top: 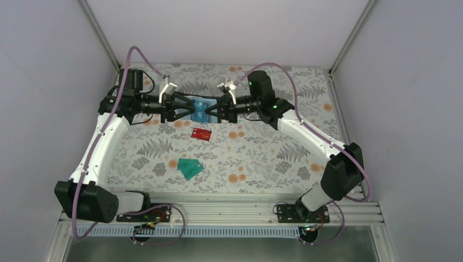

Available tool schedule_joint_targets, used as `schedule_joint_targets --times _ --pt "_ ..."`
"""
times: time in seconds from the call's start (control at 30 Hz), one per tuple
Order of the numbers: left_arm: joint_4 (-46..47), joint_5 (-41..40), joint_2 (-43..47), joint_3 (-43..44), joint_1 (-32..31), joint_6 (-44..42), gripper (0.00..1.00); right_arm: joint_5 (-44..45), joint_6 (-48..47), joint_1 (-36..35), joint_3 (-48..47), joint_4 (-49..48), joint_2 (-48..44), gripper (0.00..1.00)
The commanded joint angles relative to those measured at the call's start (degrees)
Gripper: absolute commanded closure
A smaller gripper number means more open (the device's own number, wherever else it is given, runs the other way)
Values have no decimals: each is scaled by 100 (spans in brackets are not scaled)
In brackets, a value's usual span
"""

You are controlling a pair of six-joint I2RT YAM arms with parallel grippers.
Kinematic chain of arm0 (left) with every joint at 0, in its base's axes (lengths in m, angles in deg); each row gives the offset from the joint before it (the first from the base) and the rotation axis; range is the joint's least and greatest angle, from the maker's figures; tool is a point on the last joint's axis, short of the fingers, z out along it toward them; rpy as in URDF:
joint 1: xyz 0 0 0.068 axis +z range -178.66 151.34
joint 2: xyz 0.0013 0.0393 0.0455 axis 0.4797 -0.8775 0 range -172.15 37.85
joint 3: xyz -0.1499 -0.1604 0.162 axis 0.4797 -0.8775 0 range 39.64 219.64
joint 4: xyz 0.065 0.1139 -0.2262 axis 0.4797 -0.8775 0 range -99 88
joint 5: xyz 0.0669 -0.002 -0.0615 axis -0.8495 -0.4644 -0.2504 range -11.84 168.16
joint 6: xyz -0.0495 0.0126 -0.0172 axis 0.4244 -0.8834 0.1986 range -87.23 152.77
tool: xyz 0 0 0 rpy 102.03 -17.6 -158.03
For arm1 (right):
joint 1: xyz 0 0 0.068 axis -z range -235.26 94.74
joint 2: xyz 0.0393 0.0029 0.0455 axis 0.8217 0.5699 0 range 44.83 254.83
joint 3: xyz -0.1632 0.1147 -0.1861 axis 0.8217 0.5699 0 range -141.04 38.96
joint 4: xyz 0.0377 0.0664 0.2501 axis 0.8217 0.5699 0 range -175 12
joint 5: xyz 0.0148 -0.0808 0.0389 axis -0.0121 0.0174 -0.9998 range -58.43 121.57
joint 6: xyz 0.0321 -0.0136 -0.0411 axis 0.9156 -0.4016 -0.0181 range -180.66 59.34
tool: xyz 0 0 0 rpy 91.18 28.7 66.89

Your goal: Take the credit cards out of the card holder

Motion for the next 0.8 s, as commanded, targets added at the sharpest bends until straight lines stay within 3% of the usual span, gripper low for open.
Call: schedule_joint_targets --times 0.0,0.77 --pt "37 0 51 -43 76 -196 62 -592 -86 -27 -265 -171 -228 96" --pt "150 114 81 -79 224 -146 69 -974 -477 -32 -336 64 -501 96"
